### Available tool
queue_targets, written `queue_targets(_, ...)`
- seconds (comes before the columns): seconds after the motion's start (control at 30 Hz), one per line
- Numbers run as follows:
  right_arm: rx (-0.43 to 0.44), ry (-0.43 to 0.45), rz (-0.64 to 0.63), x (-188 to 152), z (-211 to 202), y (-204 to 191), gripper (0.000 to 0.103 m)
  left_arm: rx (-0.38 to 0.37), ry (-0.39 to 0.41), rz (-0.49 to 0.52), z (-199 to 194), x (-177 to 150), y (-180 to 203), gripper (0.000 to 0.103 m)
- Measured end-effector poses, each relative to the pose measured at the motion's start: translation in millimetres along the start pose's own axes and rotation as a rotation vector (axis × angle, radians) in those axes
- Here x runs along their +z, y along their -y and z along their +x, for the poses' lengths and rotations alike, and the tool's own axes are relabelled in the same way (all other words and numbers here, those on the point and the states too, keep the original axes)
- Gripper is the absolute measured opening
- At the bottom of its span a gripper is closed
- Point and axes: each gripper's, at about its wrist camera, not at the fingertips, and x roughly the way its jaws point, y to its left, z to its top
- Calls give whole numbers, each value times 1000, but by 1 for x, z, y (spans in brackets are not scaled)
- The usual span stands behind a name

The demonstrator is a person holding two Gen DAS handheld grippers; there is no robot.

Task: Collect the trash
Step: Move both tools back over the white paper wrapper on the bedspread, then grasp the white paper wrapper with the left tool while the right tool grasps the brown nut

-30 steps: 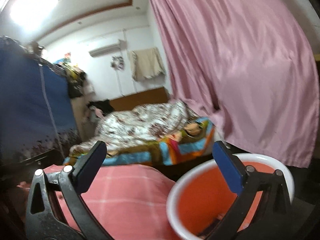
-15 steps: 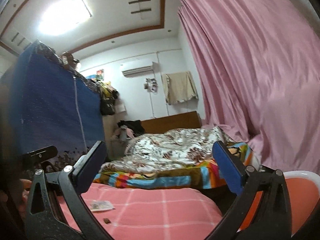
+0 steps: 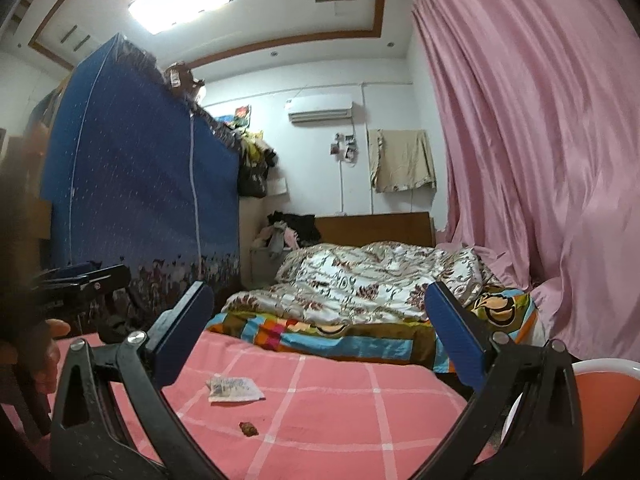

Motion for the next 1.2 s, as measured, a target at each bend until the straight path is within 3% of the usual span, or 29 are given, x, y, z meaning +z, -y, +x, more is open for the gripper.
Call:
queue_targets(0.17, 2, -110, -21, -8, 21, -4, 103, -16, -95, 2, 23, -10, -2, 99)
queue_targets(0.27, -17, -205, -21, -15, 38, -4, 103, -76, -217, -22, 44, -17, -5, 99)
queue_targets(0.3, -15, -236, -16, -18, 43, -2, 102, -69, -261, -27, 51, -21, -5, 99)
queue_targets(0.4, 21, -332, 13, -29, 58, 2, 83, -82, -359, -32, 69, -29, -1, 98)
queue_targets(0.53, 74, -478, -15, -48, 77, -1, 80, -89, -468, -39, 87, -40, 4, 97)
queue_targets(0.67, 147, -603, -61, -68, 92, -11, 72, -103, -548, -36, 101, -48, 9, 78)
queue_targets(0.8, 235, -670, -69, -81, 97, -23, 70, -138, -617, -33, 113, -57, 14, 64)
queue_targets(0.93, 276, -730, -106, -93, 103, -38, 65, -189, -671, -73, 124, -63, 13, 63)
queue_targets(1.03, 285, -767, -128, -100, 110, -43, 61, -218, -709, -121, 129, -67, 10, 56)
queue_targets(1.07, 286, -771, -134, -101, 112, -44, 60, -224, -719, -131, 131, -67, 10, 54)
queue_targets(1.13, 279, -769, -142, -100, 115, -44, 44, -232, -727, -152, 135, -67, 9, 53)
queue_targets(1.2, 271, -770, -150, -100, 117, -43, 44, -239, -731, -169, 139, -66, 10, 52)
